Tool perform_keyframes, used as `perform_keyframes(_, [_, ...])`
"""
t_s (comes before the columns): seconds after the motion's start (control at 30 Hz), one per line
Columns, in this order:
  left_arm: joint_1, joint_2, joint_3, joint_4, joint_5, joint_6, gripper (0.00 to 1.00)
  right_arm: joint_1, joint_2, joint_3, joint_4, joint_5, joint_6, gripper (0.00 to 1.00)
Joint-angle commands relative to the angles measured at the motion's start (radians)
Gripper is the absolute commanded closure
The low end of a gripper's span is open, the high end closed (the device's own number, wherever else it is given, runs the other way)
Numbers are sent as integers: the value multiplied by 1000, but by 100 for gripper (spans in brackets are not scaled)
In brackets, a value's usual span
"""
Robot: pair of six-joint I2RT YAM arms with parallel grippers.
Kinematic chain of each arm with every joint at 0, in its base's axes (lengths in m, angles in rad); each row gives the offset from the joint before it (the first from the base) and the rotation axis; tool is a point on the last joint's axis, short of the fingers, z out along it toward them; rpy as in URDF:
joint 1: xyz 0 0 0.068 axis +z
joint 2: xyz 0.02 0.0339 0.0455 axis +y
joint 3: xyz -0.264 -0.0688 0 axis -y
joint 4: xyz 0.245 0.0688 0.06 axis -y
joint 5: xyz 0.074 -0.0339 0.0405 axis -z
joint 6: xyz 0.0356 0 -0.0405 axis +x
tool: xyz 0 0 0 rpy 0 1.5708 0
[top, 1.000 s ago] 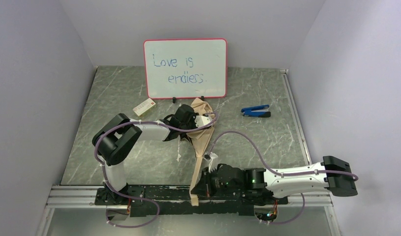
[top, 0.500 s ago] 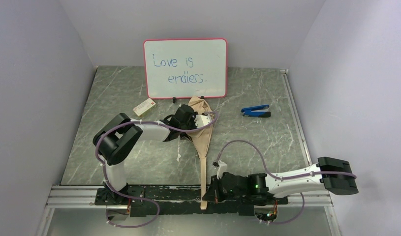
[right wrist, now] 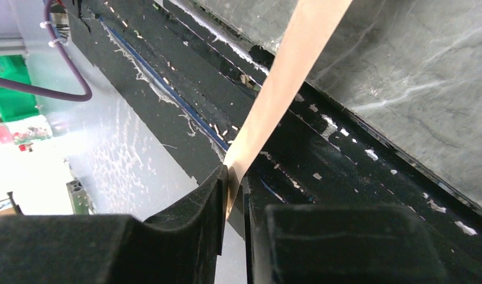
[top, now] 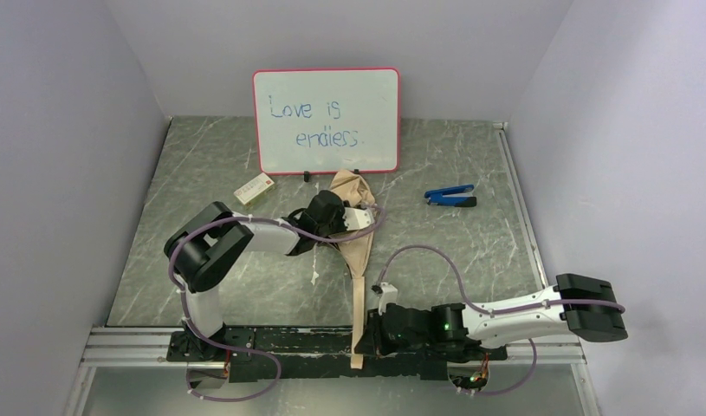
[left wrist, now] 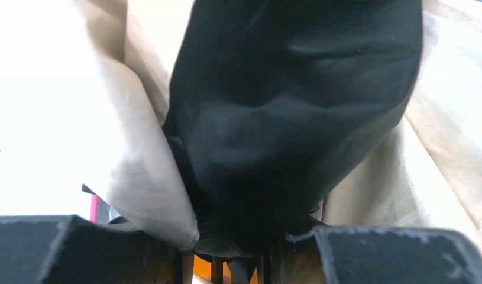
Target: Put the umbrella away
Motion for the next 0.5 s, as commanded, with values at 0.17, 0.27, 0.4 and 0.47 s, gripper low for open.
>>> perform_keyframes(0.17, [-35,4,-75,3,-68,45,95,10,-33,107,-241,42,-44,69])
perform_keyframes(0.27, [-37,-4,-89,23,-74,52,95,19,-44,171,-372,71,-38,59])
perform_keyframes(0.4, [-38,-13,-100,45,-82,63,95,51,-61,271,-566,170,-10,43])
perform_keyframes(0.47, [-38,-15,-104,51,-82,66,95,63,-69,316,-645,220,11,36])
